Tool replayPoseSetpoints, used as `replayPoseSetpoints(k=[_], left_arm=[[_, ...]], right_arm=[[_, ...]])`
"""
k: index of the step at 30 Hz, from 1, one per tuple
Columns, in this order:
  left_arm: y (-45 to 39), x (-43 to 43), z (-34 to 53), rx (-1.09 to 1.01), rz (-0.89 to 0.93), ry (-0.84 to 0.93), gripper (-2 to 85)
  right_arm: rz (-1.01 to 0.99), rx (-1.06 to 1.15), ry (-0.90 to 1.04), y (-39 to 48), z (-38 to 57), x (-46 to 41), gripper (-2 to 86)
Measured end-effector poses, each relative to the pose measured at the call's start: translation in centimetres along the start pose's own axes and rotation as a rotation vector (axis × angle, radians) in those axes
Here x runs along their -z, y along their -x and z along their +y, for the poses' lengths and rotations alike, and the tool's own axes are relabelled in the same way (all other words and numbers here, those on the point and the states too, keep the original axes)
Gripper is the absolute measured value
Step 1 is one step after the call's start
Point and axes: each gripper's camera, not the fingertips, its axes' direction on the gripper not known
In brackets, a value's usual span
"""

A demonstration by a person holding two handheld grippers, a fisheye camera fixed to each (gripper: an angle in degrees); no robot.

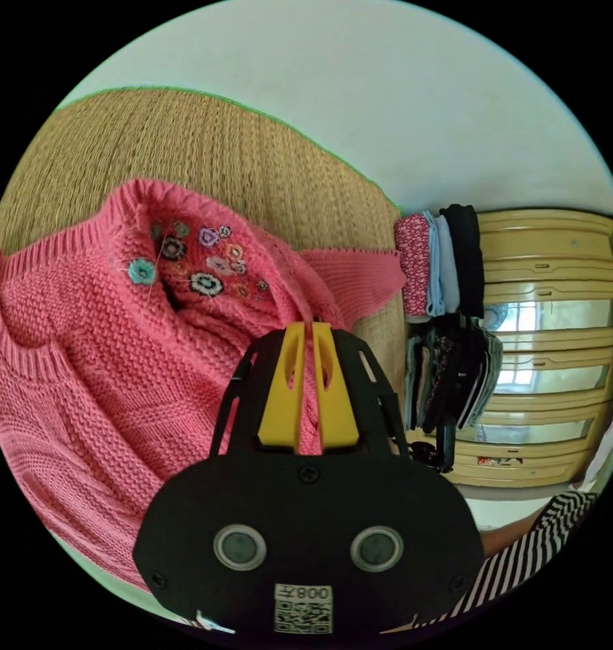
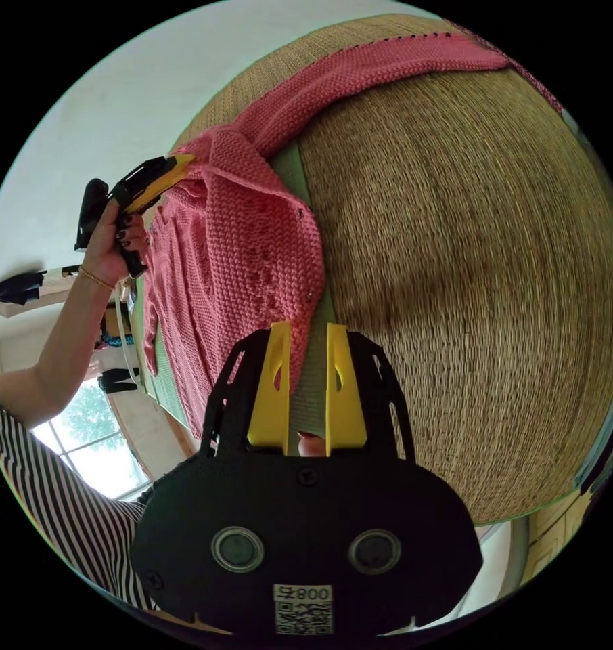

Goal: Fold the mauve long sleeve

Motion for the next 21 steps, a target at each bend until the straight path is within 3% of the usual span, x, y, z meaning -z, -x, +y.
replayPoseSetpoints(k=[5,12,21], left_arm=[[-0.3,6.2,-2.0,-0.039,0.118,-0.063,1.6],[3.5,16.5,-5.4,0.023,0.113,-0.029,1.2],[5.4,19.1,-8.6,0.082,0.073,0.049,1.0]], right_arm=[[-0.041,0.008,-0.016,-1.8,1.8,-0.7,9.4],[-0.135,0.061,-0.030,-2.2,4.4,-1.6,9.7],[-0.142,0.177,0.057,-0.2,6.3,-5.2,9.8]])
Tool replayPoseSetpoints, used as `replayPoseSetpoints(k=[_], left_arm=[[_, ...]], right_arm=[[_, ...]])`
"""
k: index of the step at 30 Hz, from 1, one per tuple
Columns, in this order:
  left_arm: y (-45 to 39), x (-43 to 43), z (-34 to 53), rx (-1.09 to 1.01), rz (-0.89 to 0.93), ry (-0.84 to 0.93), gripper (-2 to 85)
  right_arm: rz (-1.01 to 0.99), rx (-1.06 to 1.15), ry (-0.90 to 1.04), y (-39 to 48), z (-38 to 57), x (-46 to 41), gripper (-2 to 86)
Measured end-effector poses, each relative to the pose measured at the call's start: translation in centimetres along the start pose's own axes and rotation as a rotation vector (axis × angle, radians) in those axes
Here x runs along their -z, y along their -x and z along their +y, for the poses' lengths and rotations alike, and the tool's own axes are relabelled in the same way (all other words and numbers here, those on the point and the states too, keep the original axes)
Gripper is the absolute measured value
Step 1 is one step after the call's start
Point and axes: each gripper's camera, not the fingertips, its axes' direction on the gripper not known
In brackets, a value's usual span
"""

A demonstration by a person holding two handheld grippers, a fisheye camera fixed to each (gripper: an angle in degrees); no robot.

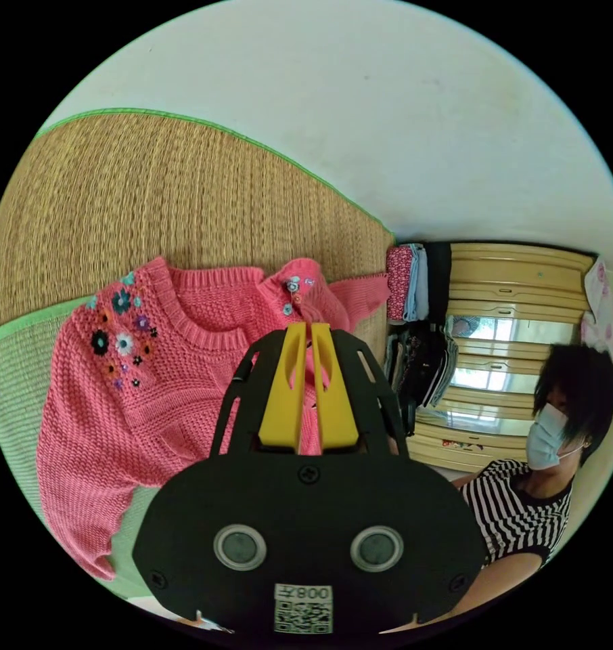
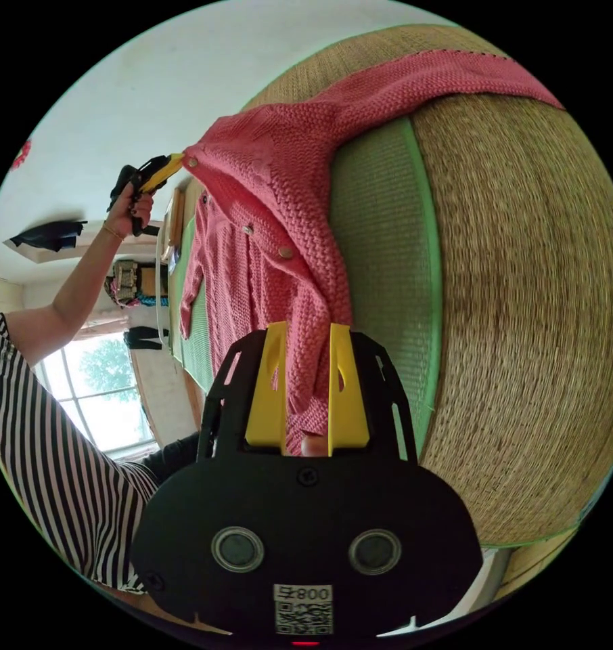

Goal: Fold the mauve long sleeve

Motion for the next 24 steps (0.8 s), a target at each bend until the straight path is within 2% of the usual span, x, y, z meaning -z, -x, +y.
replayPoseSetpoints(k=[13,18,24], left_arm=[[-1.2,1.6,-2.9,-0.050,0.028,0.074,1.1],[-2.5,2.5,-3.8,-0.081,0.111,0.071,1.1],[-5.5,2.8,-4.7,-0.204,0.118,0.125,1.1]], right_arm=[[0.070,-0.015,0.077,1.3,1.6,-4.6,3.1],[0.099,-0.027,-0.025,1.8,3.5,0.9,2.5],[0.175,0.018,-0.147,5.6,7.1,9.7,2.2]])
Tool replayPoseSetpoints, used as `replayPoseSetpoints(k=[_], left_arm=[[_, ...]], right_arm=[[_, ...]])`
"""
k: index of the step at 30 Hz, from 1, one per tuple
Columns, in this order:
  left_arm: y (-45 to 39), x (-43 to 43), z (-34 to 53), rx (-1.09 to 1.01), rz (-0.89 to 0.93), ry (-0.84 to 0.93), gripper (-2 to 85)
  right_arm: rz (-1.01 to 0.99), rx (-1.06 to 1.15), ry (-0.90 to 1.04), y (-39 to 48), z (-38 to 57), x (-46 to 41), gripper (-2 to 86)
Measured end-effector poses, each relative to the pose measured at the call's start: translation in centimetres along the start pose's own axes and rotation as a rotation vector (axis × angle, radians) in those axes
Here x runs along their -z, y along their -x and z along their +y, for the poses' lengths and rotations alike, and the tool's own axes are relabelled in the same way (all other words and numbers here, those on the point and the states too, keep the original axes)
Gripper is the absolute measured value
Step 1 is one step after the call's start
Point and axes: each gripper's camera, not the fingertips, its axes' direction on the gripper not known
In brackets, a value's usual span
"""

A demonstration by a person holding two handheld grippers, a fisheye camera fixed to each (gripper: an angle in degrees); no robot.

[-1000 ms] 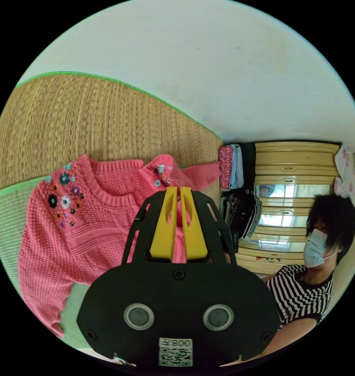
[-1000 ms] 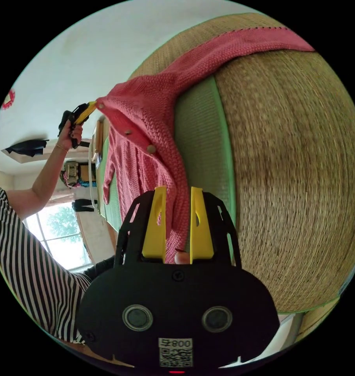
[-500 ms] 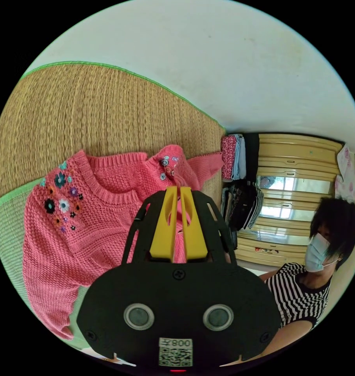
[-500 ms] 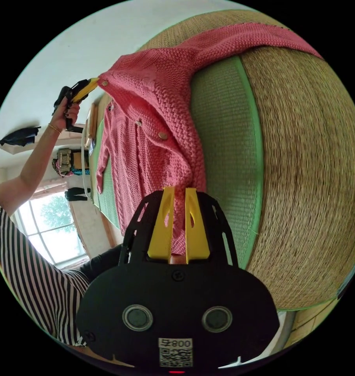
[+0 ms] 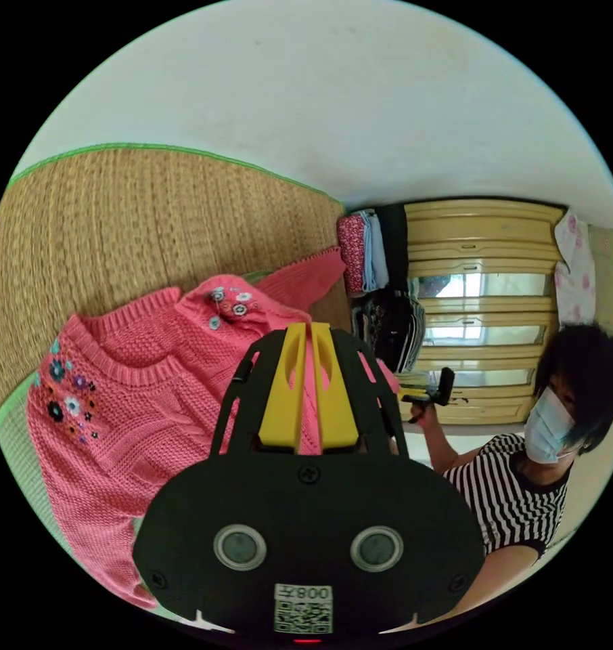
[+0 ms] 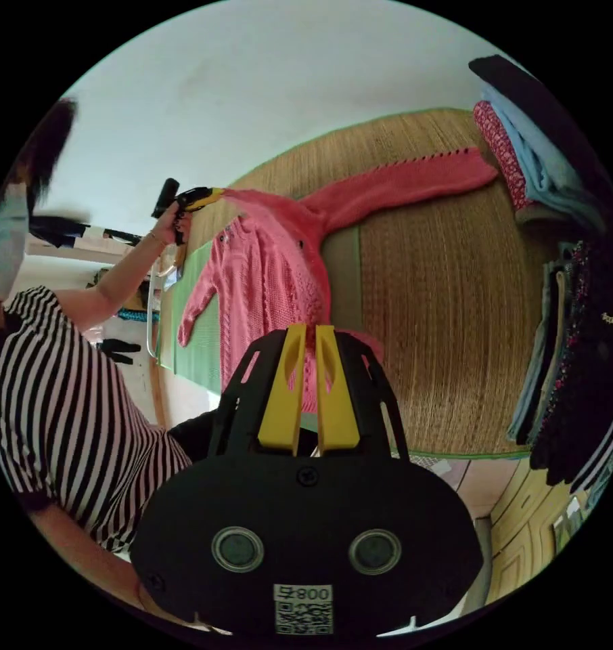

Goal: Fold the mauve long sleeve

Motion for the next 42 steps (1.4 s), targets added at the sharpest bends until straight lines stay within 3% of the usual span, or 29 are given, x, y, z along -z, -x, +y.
replayPoseSetpoints(k=[6,11,17,26,32,42], left_arm=[[0.4,0.6,1.1,-0.016,-0.100,0.073,1.1],[4.5,0.7,3.2,0.095,-0.207,0.138,1.1],[8.7,-0.6,5.3,0.177,-0.261,0.202,1.0],[9.6,-2.2,7.0,0.117,-0.258,0.228,1.0],[10.8,-3.8,9.2,0.110,-0.394,0.284,1.2],[12.1,-2.0,15.5,0.124,-0.483,0.152,1.6]], right_arm=[[-0.165,0.136,0.145,6.5,1.8,-2.7,2.1],[-0.249,0.203,0.363,9.6,2.3,-16.3,2.2],[-0.286,0.183,0.454,10.4,1.3,-26.5,2.4],[-0.301,0.174,0.493,10.9,-0.4,-29.6,2.8],[-0.372,0.136,0.525,11.6,-1.0,-32.0,3.8],[-0.441,0.151,0.609,14.6,-0.6,-33.6,6.0]])
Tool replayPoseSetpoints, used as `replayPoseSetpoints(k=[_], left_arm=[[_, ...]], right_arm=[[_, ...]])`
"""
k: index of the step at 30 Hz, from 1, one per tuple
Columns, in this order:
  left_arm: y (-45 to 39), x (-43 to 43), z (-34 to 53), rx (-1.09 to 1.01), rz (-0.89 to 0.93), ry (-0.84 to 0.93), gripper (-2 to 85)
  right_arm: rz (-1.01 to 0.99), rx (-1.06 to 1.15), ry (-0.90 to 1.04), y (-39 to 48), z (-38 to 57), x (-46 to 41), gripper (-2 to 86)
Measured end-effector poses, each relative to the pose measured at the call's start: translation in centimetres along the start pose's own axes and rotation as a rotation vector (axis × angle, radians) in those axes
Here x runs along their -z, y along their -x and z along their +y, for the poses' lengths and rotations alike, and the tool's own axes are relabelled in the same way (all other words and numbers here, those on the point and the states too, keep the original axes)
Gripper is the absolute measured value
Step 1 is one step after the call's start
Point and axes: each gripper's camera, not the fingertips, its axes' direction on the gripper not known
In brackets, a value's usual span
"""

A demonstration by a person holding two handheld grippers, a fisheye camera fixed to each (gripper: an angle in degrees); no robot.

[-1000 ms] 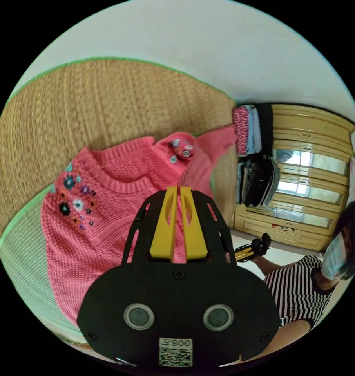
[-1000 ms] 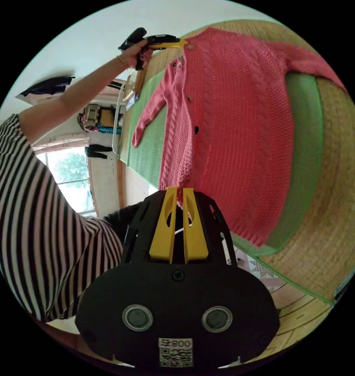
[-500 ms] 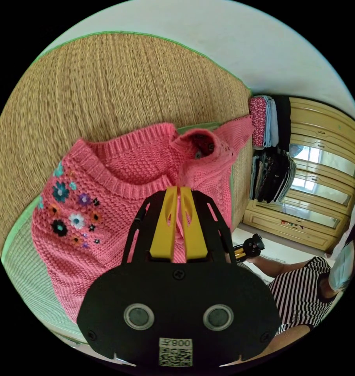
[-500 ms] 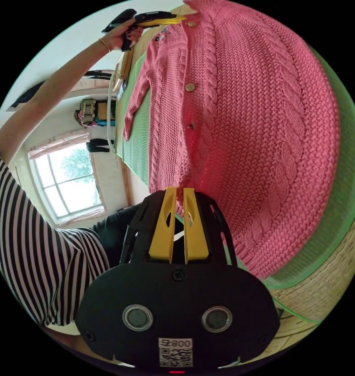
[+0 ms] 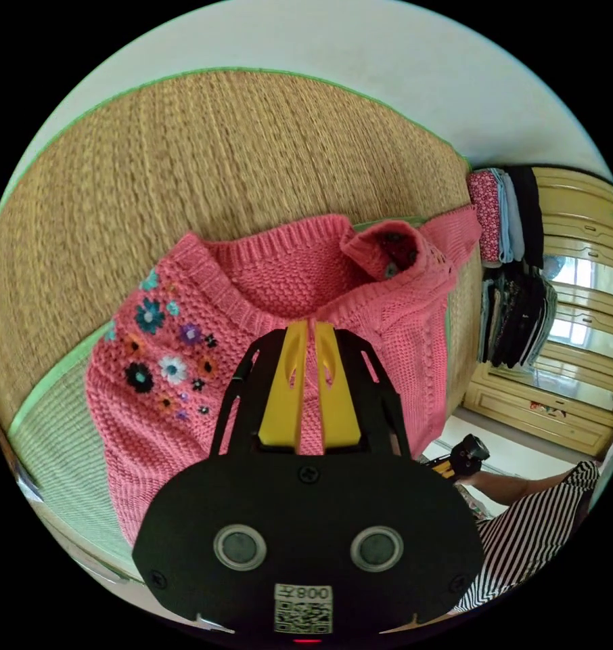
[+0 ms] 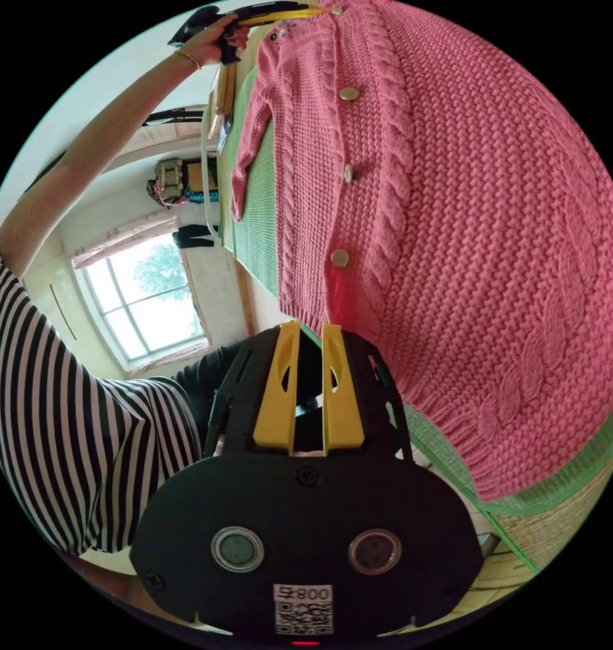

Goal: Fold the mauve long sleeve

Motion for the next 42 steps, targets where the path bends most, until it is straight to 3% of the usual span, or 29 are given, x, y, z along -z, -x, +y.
replayPoseSetpoints(k=[6,12,17,22,31,35,42], left_arm=[[0.8,-0.7,7.6,0.018,0.123,-0.074,1.2],[0.2,-4.6,16.1,0.044,0.229,0.031,1.0],[0.1,-6.4,21.1,0.070,0.136,0.063,0.6],[1.1,-8.8,24.3,0.112,0.052,0.136,0.2],[3.1,-8.3,28.5,0.141,-0.076,0.101,0.1],[4.5,-8.2,30.2,0.178,-0.028,0.090,0.2],[1.2,-10.0,33.3,0.085,0.144,0.168,0.1]], right_arm=[[0.064,-0.030,-0.013,1.3,0.3,0.4,4.8],[0.276,-0.063,-0.101,2.4,-1.3,4.8,5.4],[0.640,-0.080,-0.276,5.6,-4.2,11.0,7.9],[0.801,-0.127,-0.218,5.7,-6.5,10.9,6.0],[0.807,-0.124,-0.167,8.0,-6.9,15.0,1.8],[0.629,-0.161,-0.212,7.7,-6.9,18.1,2.4],[0.642,-0.120,-0.159,12.1,-6.2,19.0,5.3]])
